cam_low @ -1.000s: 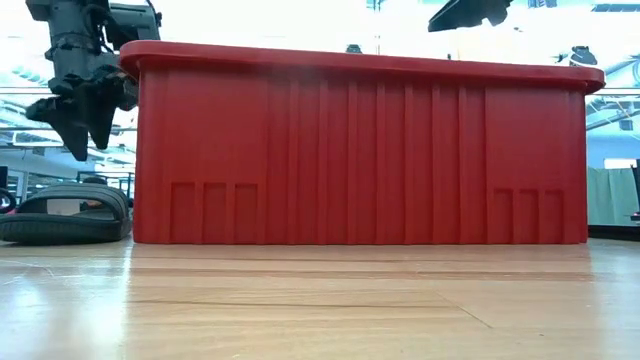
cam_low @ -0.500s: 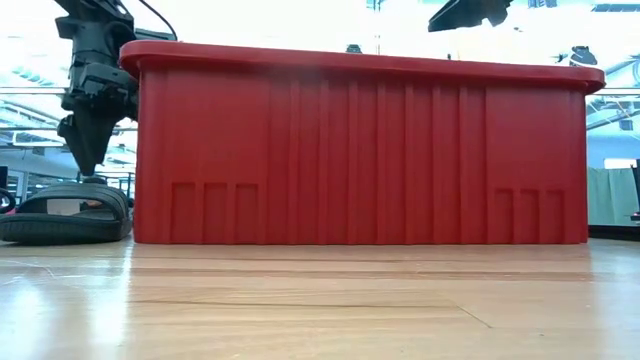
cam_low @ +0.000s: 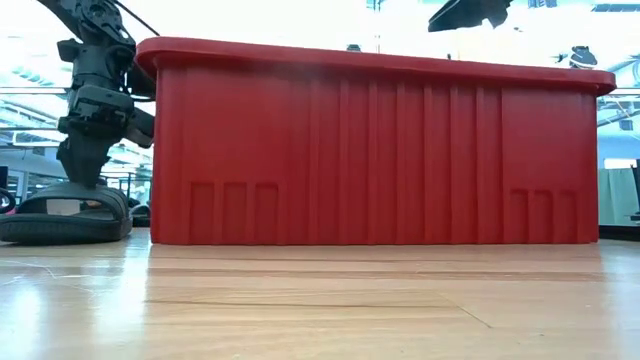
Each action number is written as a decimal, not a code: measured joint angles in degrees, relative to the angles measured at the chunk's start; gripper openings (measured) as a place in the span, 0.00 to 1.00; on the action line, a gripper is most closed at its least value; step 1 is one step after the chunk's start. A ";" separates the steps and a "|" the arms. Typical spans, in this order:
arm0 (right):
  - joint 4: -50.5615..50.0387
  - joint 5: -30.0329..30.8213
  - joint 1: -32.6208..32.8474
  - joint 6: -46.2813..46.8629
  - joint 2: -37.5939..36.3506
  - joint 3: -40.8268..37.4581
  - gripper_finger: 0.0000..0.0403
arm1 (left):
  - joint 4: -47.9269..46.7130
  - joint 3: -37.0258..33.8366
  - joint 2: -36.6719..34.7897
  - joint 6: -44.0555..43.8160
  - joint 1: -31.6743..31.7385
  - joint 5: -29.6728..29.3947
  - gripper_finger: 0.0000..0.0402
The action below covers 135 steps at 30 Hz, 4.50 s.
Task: Pick and place slides into bin
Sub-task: Put the black slide into the red bin
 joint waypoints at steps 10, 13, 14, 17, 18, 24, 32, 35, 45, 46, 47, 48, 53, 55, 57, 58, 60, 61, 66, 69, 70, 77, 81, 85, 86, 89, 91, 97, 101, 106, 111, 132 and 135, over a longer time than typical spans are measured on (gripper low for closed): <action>0.02 0.11 0.00 0.11 -0.01 -0.02 0.37 | -0.07 -0.83 -0.01 2.90 -0.11 3.84 0.51; 0.02 0.15 0.00 0.13 -0.01 -0.02 0.37 | -0.09 -0.85 -0.01 3.65 -0.67 4.48 0.51; 0.02 0.16 0.00 0.11 -0.01 -0.02 0.37 | -0.09 -0.85 -0.01 3.68 -0.95 4.46 0.51; 0.02 0.18 0.00 0.14 -0.01 -0.02 0.37 | -0.18 -0.85 -0.04 3.77 -1.84 4.48 0.51; 0.02 0.18 0.00 0.14 -0.01 -0.02 0.37 | -0.15 -0.85 -0.01 4.00 -2.08 4.46 0.51; 0.02 0.20 0.00 0.14 -0.01 -0.02 0.37 | -0.10 -0.85 -0.04 4.08 -3.52 4.45 0.50; 0.02 0.21 0.00 0.15 -0.01 -0.02 0.37 | -0.09 -0.85 -0.04 3.75 -5.58 4.35 0.26; 0.02 0.22 0.00 0.14 -0.01 -0.02 0.37 | -0.11 -0.85 -0.04 3.73 -6.44 4.37 0.13; 0.02 0.22 0.00 -0.10 -0.01 -0.02 0.37 | -0.26 -0.76 -0.14 -1.99 -7.61 3.05 0.01; 0.02 0.22 0.00 -0.10 -0.01 -0.02 0.37 | -0.33 -0.76 -0.21 -2.61 -7.61 3.30 0.01; 0.02 0.22 0.00 -0.14 0.00 -0.02 0.37 | -0.34 -0.75 -0.25 -3.14 -7.61 3.53 0.01; 0.02 0.22 0.00 -0.19 -0.01 -0.02 0.37 | -0.38 -0.74 -0.26 -3.74 -7.61 3.93 0.01; 0.02 0.22 0.00 -0.26 -0.01 -0.02 0.37 | -1.18 -0.55 -1.32 -6.50 -7.67 6.30 0.01; 0.02 0.22 0.00 -0.26 -0.01 -0.02 0.37 | -1.76 0.22 -2.19 -7.22 -7.62 6.42 0.00; 0.02 0.22 0.00 -0.26 -0.01 -0.02 0.37 | -3.16 1.20 -3.23 -7.31 -7.61 6.34 0.01; 0.02 0.23 0.00 -0.26 -0.01 -0.02 0.37 | -4.02 1.86 -3.70 -7.44 -7.61 6.18 0.00; 0.02 0.22 0.00 -0.26 -0.01 -0.02 0.37 | -5.42 3.36 -4.72 -7.93 -7.61 5.99 0.00; 0.02 0.23 0.00 -0.26 -0.01 -0.02 0.37 | -6.00 4.14 -5.29 -8.56 -7.61 5.96 0.00; 0.09 0.23 0.00 -0.26 -0.01 -0.04 0.37 | -9.12 8.02 -7.61 -10.61 -7.61 5.77 0.00; 0.10 0.23 0.00 -0.26 0.00 -0.04 0.37 | -10.99 10.18 -8.67 -10.77 -7.61 5.61 0.00; 0.14 0.22 0.00 -0.26 -0.01 -0.04 0.37 | -11.81 10.96 -8.88 -10.94 -7.61 5.29 0.00; 0.24 0.22 0.00 0.49 0.00 -0.04 0.37 | -16.67 17.17 -9.57 -11.92 -7.61 1.78 0.00; 0.24 0.22 0.00 0.59 -0.01 -0.07 0.37 | -17.33 20.69 -9.57 -12.79 -7.60 0.59 0.00; 0.25 0.22 0.00 0.27 -0.01 -0.07 0.37 | -17.16 24.66 -9.57 -14.25 -7.61 -1.73 0.00; 0.24 0.22 0.00 0.22 -0.01 -0.07 0.37 | -17.00 25.77 -9.57 -14.59 -7.61 -2.53 0.00; 0.24 0.22 -0.01 0.20 -0.01 -0.07 0.37 | -17.22 29.15 -9.57 -14.80 -7.59 -5.09 0.00; 0.24 0.22 0.00 0.20 -0.01 -0.07 0.37 | -17.16 31.55 -9.57 -14.79 -7.59 -7.33 0.00; 0.24 0.22 0.00 0.18 -0.01 -0.07 0.37 | -19.70 37.73 -9.49 -14.80 -7.56 -14.83 0.00; 0.24 0.22 0.00 0.18 -0.01 -0.07 0.37 | -22.07 41.15 -9.43 -14.78 -7.56 -19.92 0.00; 0.24 0.22 0.00 0.18 -0.01 -0.07 0.37 | -22.29 44.82 -9.41 -14.70 -7.56 -23.82 0.00; 0.26 0.24 0.00 0.18 -0.01 -0.07 0.37 | -20.22 47.54 -9.36 -14.95 -7.56 -26.18 0.00; 5.75 -7.60 -0.02 12.86 0.03 -0.07 0.37 | 25.73 48.15 1.13 -8.23 -13.21 -28.71 0.00; 9.26 -12.10 -0.02 15.41 0.21 -0.07 0.37 | 35.54 48.15 3.88 -5.05 -14.57 -28.70 0.00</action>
